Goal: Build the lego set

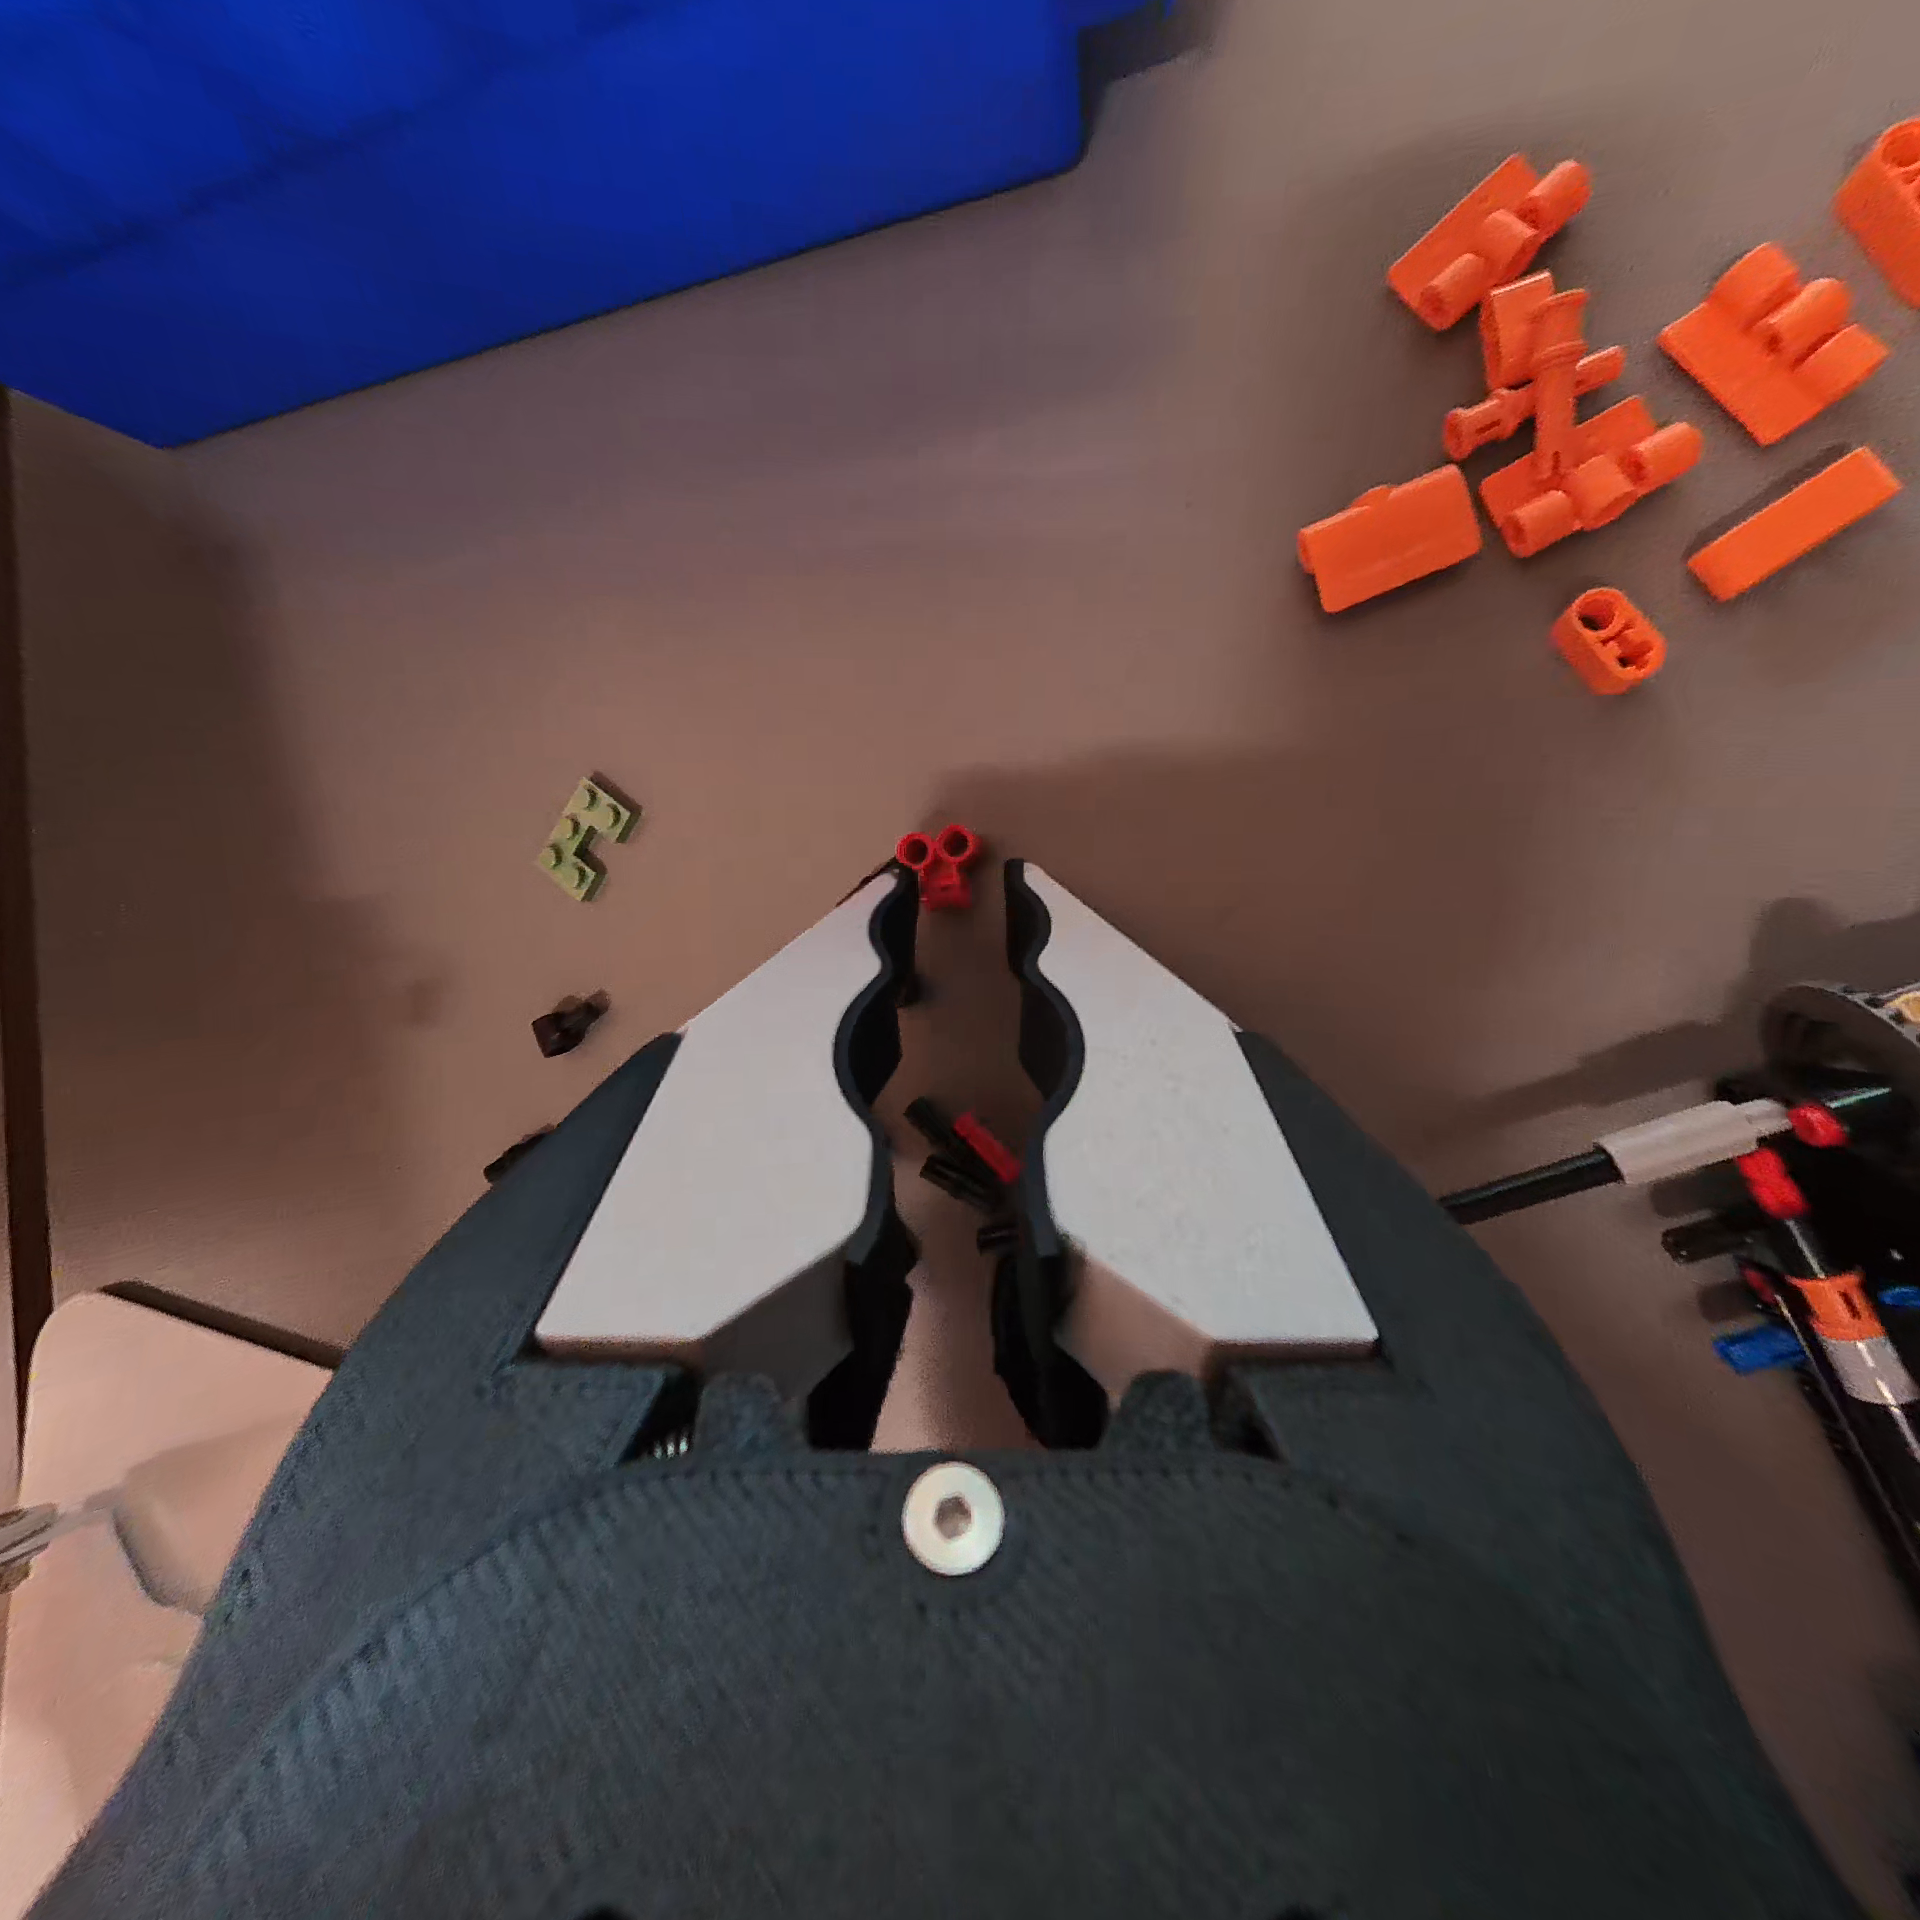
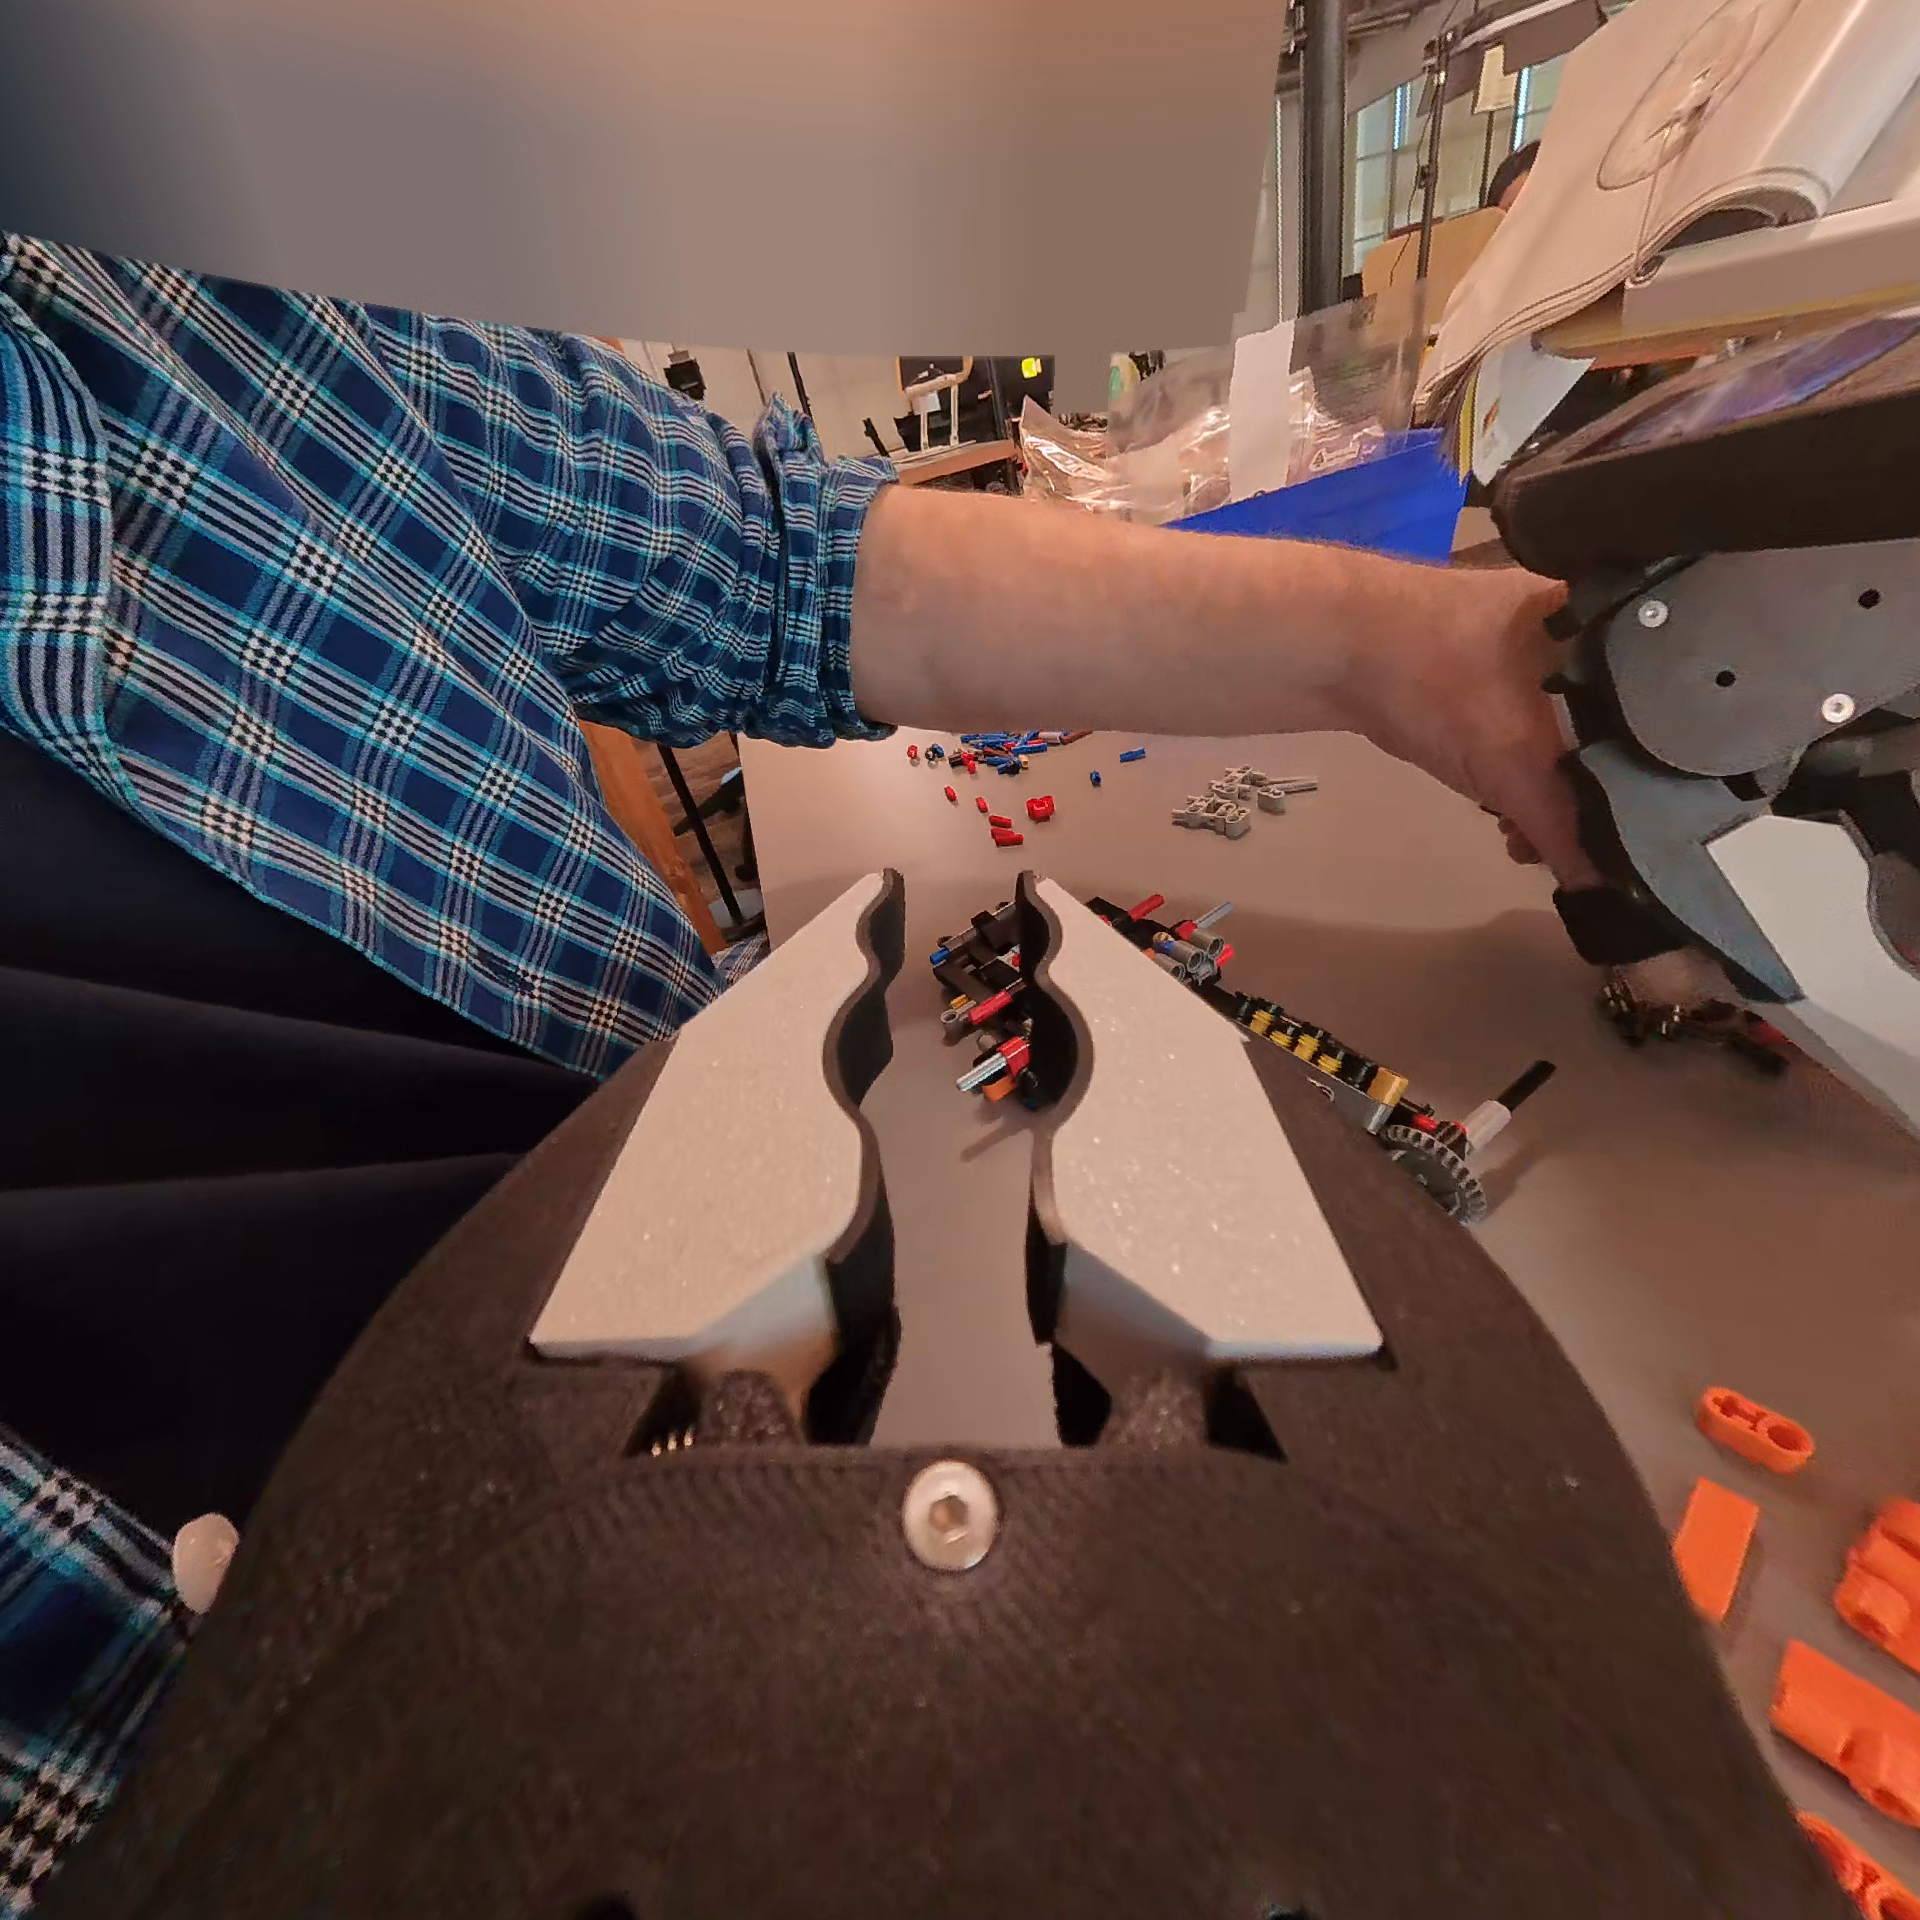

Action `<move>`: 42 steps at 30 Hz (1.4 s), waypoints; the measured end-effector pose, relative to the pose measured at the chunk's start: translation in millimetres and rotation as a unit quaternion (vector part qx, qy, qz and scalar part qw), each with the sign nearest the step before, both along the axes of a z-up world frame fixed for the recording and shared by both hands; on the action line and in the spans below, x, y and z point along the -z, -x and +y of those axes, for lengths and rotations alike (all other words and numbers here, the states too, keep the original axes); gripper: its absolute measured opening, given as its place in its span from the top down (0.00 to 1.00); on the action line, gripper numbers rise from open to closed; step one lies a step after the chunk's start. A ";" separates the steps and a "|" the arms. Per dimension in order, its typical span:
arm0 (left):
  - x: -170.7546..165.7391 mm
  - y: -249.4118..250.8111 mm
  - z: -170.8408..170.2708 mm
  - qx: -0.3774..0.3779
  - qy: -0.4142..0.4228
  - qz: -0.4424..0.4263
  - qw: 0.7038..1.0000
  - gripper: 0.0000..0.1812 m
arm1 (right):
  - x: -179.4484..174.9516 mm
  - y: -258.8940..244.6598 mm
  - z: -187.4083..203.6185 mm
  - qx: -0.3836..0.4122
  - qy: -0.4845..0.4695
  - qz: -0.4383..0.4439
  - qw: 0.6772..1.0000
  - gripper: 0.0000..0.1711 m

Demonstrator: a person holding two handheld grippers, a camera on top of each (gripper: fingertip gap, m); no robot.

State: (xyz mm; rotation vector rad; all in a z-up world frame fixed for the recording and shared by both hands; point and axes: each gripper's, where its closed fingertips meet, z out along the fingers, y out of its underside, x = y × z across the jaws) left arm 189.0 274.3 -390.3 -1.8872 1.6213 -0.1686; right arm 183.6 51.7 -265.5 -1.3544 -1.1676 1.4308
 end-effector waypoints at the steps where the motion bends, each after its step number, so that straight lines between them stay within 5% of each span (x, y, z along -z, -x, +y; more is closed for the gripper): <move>1: 1.6 -0.5 0.2 0.000 -0.001 0.003 1.000 0.93 | 0.0 0.0 0.4 0.001 0.000 0.000 1.000 0.89; 9: 0.7 -5.3 -2.1 -0.004 0.005 -0.013 1.000 0.96 | -0.2 -1.9 1.1 0.001 0.001 0.002 1.000 0.89; 13: -27.2 9.0 -3.9 -0.022 -0.018 -0.028 0.999 0.97 | -1.7 -3.4 0.8 0.000 0.000 0.006 1.000 0.89; 18: -92.0 74.5 -34.1 -0.080 -0.074 -0.033 0.993 0.97 | -2.8 -4.2 1.0 -0.001 0.003 0.010 1.000 0.89; 22: -109.7 153.2 -86.5 -0.153 -0.087 -0.007 0.984 0.97 | 0.2 -0.1 -1.2 -0.008 0.007 0.007 1.000 0.89; 32: -70.4 276.4 -234.7 -0.334 -0.020 -0.012 0.942 0.97 | 8.2 13.2 -10.3 -0.018 -0.001 -0.018 1.000 0.89; 42: -13.9 281.0 -266.7 -0.350 0.034 0.019 0.936 0.96 | 8.7 14.1 -12.8 -0.016 -0.013 -0.027 0.999 0.89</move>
